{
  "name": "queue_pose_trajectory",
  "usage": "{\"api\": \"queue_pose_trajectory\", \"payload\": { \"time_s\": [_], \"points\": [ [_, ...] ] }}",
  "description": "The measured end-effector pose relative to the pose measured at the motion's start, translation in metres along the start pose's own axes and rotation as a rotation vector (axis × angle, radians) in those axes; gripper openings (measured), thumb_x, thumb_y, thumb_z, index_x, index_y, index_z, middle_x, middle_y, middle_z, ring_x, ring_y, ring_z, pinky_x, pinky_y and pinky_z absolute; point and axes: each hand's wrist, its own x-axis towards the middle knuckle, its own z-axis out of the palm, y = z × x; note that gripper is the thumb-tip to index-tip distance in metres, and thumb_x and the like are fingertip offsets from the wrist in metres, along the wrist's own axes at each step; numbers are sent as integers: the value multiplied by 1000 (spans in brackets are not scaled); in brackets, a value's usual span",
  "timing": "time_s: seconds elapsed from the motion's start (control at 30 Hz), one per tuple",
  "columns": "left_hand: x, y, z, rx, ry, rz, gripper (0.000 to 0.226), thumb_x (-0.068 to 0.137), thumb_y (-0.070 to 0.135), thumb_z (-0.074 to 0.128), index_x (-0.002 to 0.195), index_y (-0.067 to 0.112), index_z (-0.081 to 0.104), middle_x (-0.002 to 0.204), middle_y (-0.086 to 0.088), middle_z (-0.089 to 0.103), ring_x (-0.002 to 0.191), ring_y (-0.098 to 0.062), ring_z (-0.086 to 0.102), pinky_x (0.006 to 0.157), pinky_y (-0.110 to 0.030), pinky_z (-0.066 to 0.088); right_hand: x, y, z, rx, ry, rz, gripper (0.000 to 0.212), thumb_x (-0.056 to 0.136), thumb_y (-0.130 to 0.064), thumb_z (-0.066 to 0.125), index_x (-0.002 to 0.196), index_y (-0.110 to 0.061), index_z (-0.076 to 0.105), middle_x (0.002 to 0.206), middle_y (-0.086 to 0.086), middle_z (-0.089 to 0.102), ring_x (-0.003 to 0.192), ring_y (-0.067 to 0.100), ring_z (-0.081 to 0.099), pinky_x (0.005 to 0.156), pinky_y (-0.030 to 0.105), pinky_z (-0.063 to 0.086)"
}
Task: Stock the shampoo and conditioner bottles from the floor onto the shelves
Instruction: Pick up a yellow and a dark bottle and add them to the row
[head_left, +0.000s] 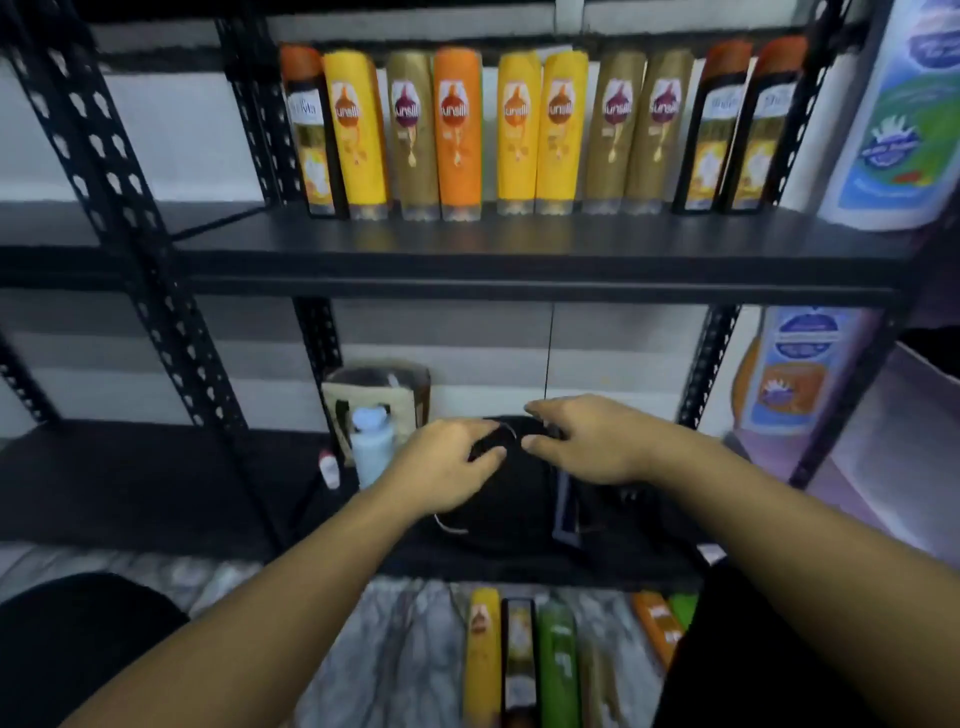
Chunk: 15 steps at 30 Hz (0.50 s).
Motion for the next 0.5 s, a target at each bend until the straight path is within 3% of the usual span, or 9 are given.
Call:
{"api": "queue_pose_trajectory", "payload": {
  "time_s": [0.13,0.23,0.33,0.5],
  "points": [
    [-20,-22,71,-22,-223,-119,59,101,49,56,151,18,50,150,-3,56,135,-22,54,109,-36,47,0,18,82,72,-206,96,67,101,-52,48,156,-16,35,157,7,43,140,25,44,112,34,39],
    [-36,-38,118,-85,-307,-223,53,101,42,60,146,14,56,141,-8,63,126,-25,61,101,-36,51,6,34,138,80,-313,171,62,103,-48,49,153,-12,38,154,10,45,138,28,46,111,39,41],
    [-54,-56,163,-150,-402,-335,51,100,39,61,143,11,57,137,-11,65,120,-27,64,95,-29,51,7,43,190,100,-388,236,62,104,-46,48,154,-11,37,157,12,41,138,31,45,110,41,42],
    [-62,-83,225,-122,-593,-384,63,103,46,55,155,13,43,159,-11,44,144,-29,43,112,-33,39,8,56,251,148,-477,292,56,103,-41,51,149,-10,43,154,14,44,139,30,43,110,36,39]
  ]
}}
